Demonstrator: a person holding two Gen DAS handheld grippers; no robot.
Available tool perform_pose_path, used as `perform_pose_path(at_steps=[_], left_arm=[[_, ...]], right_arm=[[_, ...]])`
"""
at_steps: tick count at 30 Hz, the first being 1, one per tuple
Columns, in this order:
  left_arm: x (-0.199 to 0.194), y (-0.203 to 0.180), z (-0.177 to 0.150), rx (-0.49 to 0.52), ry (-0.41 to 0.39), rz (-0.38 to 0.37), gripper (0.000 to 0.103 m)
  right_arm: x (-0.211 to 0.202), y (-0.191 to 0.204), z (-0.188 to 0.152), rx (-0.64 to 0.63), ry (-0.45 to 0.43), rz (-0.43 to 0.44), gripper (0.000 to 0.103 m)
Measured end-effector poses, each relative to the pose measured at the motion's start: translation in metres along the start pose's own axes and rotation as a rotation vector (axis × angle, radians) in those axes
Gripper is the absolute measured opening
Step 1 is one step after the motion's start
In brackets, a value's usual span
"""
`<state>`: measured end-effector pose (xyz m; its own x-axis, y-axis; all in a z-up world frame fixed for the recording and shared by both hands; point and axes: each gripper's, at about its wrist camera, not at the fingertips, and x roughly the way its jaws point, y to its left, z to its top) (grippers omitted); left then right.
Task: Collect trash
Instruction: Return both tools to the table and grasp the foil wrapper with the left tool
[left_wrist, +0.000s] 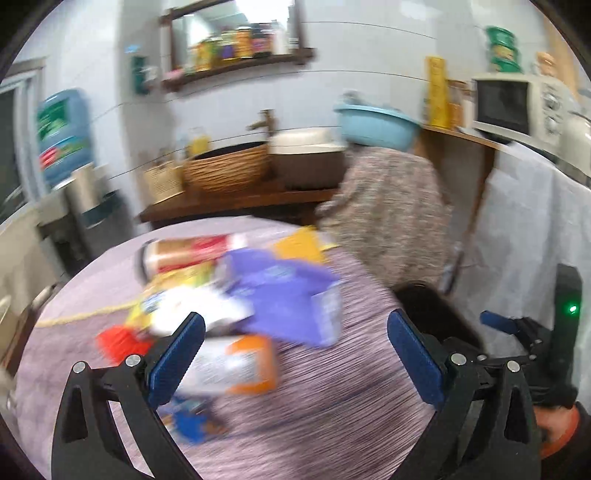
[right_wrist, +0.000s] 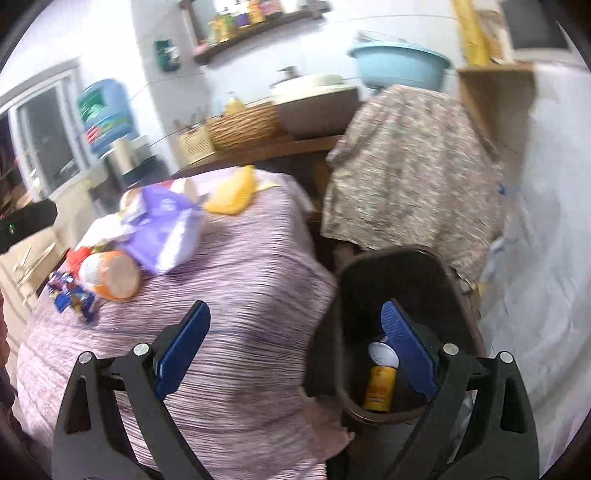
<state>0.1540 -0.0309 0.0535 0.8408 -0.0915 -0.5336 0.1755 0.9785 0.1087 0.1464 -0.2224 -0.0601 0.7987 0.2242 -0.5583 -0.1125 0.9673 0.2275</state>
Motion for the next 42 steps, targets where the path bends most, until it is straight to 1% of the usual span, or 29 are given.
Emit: perform_pose_path(at_steps=[2, 3, 4, 7, 9, 13, 15, 16, 18, 19, 24, 26, 27, 29, 30, 32, 33, 35, 36, 37, 39, 40, 41, 42], left_arm=[[-0.009, 0.022, -0.009, -0.045, -0.005, 0.067, 0.098], [-0.013, 0.029, -0.012, -0.061, -0.007, 0.088, 0.098], [-0.017, 0.040, -0.017, -0.087, -0.007, 0.103, 0.098], [-0.019, 0.066, -0.031, -0.140, 0.028, 0.106, 0.098], [-0.017, 0.083, -0.039, -0.185, 0.053, 0.095, 0.098], [-0.011, 0.111, -0.055, -0.292, 0.100, 0.044, 0.098], [-0.007, 0.118, -0.058, -0.320, 0.109, 0.032, 0.095], [-0.004, 0.118, -0.058, -0.324, 0.111, 0.022, 0.092], [0.001, 0.120, -0.060, -0.337, 0.121, -0.003, 0.090], [0.004, 0.121, -0.060, -0.339, 0.129, -0.005, 0.087], [0.020, 0.128, -0.061, -0.356, 0.151, -0.004, 0.084], [0.026, 0.132, -0.062, -0.373, 0.156, -0.026, 0.077], [0.029, 0.134, -0.062, -0.384, 0.159, -0.035, 0.075], [0.036, 0.138, -0.063, -0.402, 0.178, -0.050, 0.065], [0.039, 0.139, -0.065, -0.408, 0.187, -0.057, 0.063], [0.041, 0.143, -0.069, -0.437, 0.199, -0.075, 0.052], [0.041, 0.144, -0.071, -0.451, 0.202, -0.086, 0.049], [0.039, 0.147, -0.076, -0.472, 0.200, -0.100, 0.041], [0.038, 0.148, -0.078, -0.476, 0.199, -0.100, 0.039], [0.037, 0.149, -0.079, -0.476, 0.199, -0.097, 0.034], [0.034, 0.150, -0.080, -0.471, 0.199, -0.095, 0.027], [0.032, 0.150, -0.081, -0.471, 0.197, -0.098, 0.022], [0.031, 0.151, -0.081, -0.471, 0.195, -0.100, 0.018], [0.029, 0.151, -0.081, -0.468, 0.191, -0.102, 0.017]], right_arm=[[0.002, 0.022, 0.005, -0.055, 0.013, 0.044, 0.093], [0.000, 0.028, 0.005, -0.073, 0.014, 0.060, 0.093], [0.000, 0.041, 0.007, -0.105, 0.016, 0.088, 0.093], [0.000, 0.062, 0.009, -0.155, 0.022, 0.135, 0.093], [0.000, 0.076, 0.009, -0.199, 0.029, 0.152, 0.093], [0.002, 0.099, 0.005, -0.260, 0.044, 0.178, 0.093], [0.003, 0.106, 0.002, -0.276, 0.052, 0.183, 0.093], [0.003, 0.108, 0.002, -0.280, 0.056, 0.186, 0.093], [0.002, 0.111, -0.001, -0.287, 0.062, 0.192, 0.093], [0.002, 0.111, -0.001, -0.291, 0.064, 0.192, 0.093], [0.000, 0.114, -0.003, -0.312, 0.071, 0.189, 0.093], [0.001, 0.115, -0.005, -0.322, 0.080, 0.193, 0.093], [0.001, 0.116, -0.005, -0.334, 0.085, 0.187, 0.093], [0.002, 0.121, -0.007, -0.366, 0.090, 0.177, 0.093], [0.002, 0.125, -0.008, -0.401, 0.092, 0.164, 0.093], [0.002, 0.133, -0.010, -0.459, 0.082, 0.140, 0.093], [0.003, 0.137, -0.011, -0.487, 0.085, 0.139, 0.093], [0.006, 0.143, -0.013, -0.530, 0.097, 0.148, 0.093], [0.009, 0.147, -0.013, -0.551, 0.101, 0.157, 0.093], [0.010, 0.151, -0.013, -0.577, 0.101, 0.163, 0.093], [0.012, 0.164, -0.012, -0.647, 0.085, 0.171, 0.093], [0.014, 0.170, -0.012, -0.673, 0.080, 0.169, 0.093], [0.016, 0.176, -0.010, -0.704, 0.077, 0.168, 0.093], [0.020, 0.183, -0.009, -0.746, 0.077, 0.170, 0.093]])
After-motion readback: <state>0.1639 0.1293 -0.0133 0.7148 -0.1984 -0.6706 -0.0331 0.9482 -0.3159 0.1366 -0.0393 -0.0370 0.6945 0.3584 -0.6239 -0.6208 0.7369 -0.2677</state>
